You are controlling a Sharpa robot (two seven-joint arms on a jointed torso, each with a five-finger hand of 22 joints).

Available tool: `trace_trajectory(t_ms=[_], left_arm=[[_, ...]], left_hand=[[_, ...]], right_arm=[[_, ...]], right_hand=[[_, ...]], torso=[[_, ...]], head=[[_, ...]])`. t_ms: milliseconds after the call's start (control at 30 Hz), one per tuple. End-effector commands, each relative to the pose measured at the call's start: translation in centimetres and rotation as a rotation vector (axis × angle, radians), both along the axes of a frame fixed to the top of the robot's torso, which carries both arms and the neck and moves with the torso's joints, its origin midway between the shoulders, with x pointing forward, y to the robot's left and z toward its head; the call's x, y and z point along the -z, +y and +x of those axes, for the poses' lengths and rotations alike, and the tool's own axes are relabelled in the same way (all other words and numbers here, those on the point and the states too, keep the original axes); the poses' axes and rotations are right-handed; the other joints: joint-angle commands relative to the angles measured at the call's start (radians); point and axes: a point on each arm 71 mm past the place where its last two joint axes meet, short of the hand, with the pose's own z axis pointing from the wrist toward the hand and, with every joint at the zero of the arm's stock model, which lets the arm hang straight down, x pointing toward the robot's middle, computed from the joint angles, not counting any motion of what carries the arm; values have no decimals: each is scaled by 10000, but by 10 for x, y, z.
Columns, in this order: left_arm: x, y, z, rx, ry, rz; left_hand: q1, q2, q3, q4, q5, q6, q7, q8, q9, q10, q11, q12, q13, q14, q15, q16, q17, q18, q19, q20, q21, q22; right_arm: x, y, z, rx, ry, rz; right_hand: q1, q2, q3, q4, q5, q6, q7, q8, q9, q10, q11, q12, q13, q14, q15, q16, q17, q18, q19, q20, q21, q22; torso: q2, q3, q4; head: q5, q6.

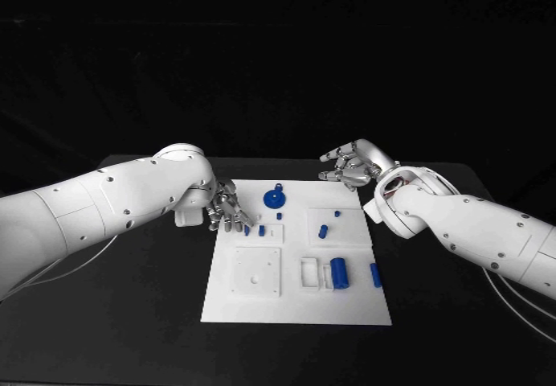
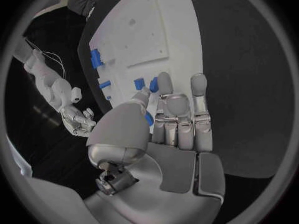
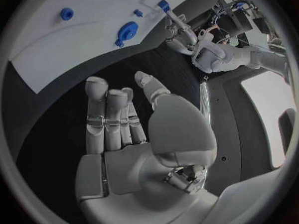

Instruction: Assemble the parts on the task board

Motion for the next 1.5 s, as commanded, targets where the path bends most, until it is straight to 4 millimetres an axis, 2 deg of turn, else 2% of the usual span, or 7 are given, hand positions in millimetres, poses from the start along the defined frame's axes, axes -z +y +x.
trace_trajectory(t_ms=[33,467,633,1033,1100,1300,1500], left_arm=[[0,-3,0,7,-32,-161],[2,-6,2,-19,-15,-202],[8,-7,1,-36,139,-221],[12,-7,2,-120,208,-197],[12,-6,2,-141,198,-196],[12,-6,2,-151,163,-231],[12,-7,1,-125,185,-276]], left_hand=[[87,129,37,-108,99,-61,-34,6,4,468,47,-37,17,-28,-13,49,-8,-133,-43,-27,-48,190],[91,168,5,-284,140,-125,-20,-21,26,460,56,-40,9,-42,-9,60,-7,-141,-53,-27,-56,189],[41,161,-17,-274,129,-264,53,-12,-468,463,94,-84,5,-48,16,47,-32,-119,-67,1,-76,189],[293,342,157,-487,208,-265,45,-7,-590,462,87,-91,8,-50,13,49,-38,-118,-61,-2,-75,191],[474,395,255,-633,413,-253,34,2,-593,460,83,-102,4,-52,8,47,-40,-120,-63,-5,-74,192],[1137,393,695,-1286,1708,-288,38,15,-536,462,77,-155,-24,-57,1,40,-43,-118,-74,-18,-63,197],[1439,385,928,-1793,2182,-310,82,39,-380,466,91,-189,-58,-53,18,42,-43,-82,-95,-3,-17,207]], right_arm=[[0,2,-1,-123,-5,-21],[0,2,-1,-135,-2,-15],[0,2,0,-133,0,-16],[0,2,0,-134,7,-19],[0,2,0,-132,8,-21],[0,2,0,-134,16,-24],[0,2,0,-140,20,-22]], right_hand=[[-91,3,36,-21,33,-47,25,-56,-2,31,-40,10,-11,7,-34,11,15,159,322,-5,36,590],[-91,3,36,-21,33,-47,25,-56,-2,31,-40,10,-11,7,-34,11,15,159,322,-5,36,590],[-91,3,36,-21,33,-47,25,-56,-2,31,-40,10,-11,7,-34,11,15,159,322,-5,36,590],[-91,3,36,-21,33,-47,25,-56,-2,31,-40,10,-11,7,-34,11,15,159,322,-5,36,590],[-91,3,36,-21,33,-47,25,-56,-2,31,-40,10,-11,7,-34,11,15,159,322,-5,36,590],[-91,3,36,-21,33,-47,25,-56,-2,31,-40,10,-11,7,-34,11,15,159,322,-5,36,590],[-106,3,54,-2,31,-64,27,-58,-3,36,-39,8,-17,12,-36,5,15,158,326,-6,40,590]], torso=[[-4,-5,16],[-2,-13,12],[-9,-21,14],[-10,-4,13],[-9,-2,20],[-11,-9,12],[-16,-6,14]], head=[[-6,-1],[-102,17],[-121,25],[-122,-21],[-129,-29],[-106,-34],[-113,-24]])
